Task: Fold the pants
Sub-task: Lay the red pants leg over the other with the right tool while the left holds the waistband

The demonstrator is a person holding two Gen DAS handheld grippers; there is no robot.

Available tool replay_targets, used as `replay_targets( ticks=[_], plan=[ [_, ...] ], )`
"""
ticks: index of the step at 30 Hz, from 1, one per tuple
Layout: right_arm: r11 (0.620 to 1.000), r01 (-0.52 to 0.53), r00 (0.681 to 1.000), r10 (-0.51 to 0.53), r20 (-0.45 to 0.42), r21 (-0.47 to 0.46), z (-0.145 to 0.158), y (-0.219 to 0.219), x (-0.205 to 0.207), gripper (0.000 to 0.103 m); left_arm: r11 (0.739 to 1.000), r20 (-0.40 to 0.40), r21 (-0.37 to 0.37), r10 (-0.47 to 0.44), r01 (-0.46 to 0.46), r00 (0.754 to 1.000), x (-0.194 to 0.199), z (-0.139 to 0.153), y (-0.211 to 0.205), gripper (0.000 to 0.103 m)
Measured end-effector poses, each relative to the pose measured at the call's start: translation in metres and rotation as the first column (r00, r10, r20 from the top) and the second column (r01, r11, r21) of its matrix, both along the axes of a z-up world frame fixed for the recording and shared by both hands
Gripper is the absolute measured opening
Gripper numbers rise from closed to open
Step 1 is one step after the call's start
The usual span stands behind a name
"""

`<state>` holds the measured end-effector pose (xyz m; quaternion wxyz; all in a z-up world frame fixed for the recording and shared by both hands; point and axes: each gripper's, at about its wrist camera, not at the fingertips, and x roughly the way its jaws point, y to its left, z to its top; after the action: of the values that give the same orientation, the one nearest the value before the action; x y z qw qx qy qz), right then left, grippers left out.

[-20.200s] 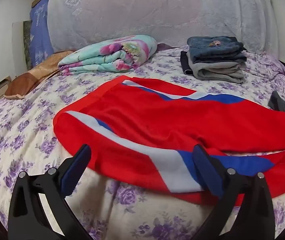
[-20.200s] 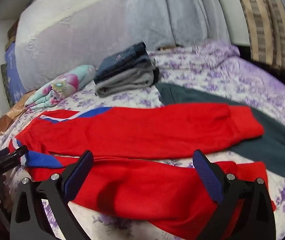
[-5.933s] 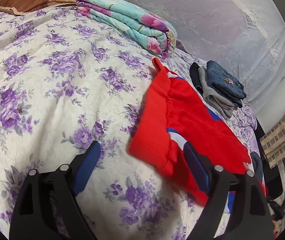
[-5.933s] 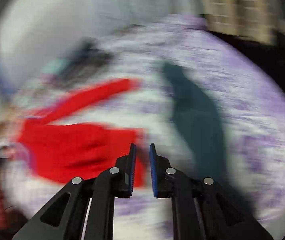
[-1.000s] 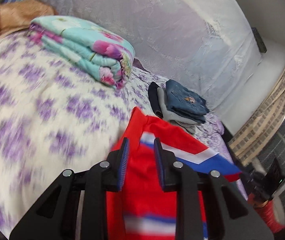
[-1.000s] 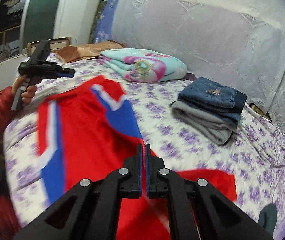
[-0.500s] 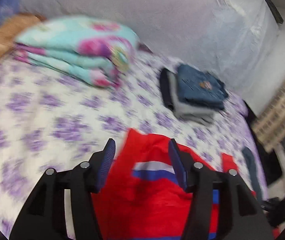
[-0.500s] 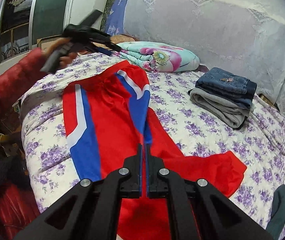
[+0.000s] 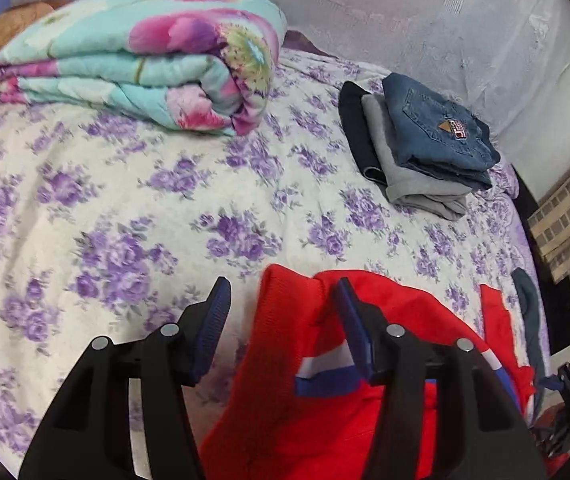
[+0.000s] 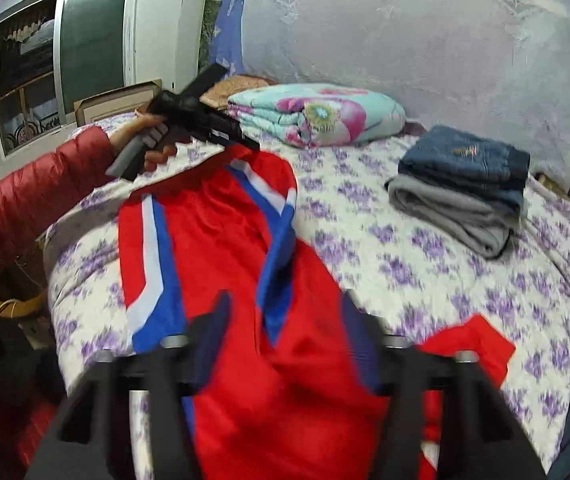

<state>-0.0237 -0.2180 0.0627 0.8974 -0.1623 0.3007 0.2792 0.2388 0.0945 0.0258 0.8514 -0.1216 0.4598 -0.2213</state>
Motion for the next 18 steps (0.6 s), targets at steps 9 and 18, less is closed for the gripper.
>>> replay_targets(
  ticks=[9,18],
  plan=[
    [0.991,0.045,0.996,-0.055,-0.072,-0.125,-0.038,0.025,0.019,0.006,0.994,0.058,-0.102,-0.032,0.038,0.998,-0.016,0.007,0.014,0.017],
    [0.993,-0.049,0.997,0.054,0.047,-0.110,-0.016,0.027,-0.071,0.004,0.977,0.193,-0.197,-0.040,0.078,0.980,-0.103,0.033,0.054,0.017]
  ],
)
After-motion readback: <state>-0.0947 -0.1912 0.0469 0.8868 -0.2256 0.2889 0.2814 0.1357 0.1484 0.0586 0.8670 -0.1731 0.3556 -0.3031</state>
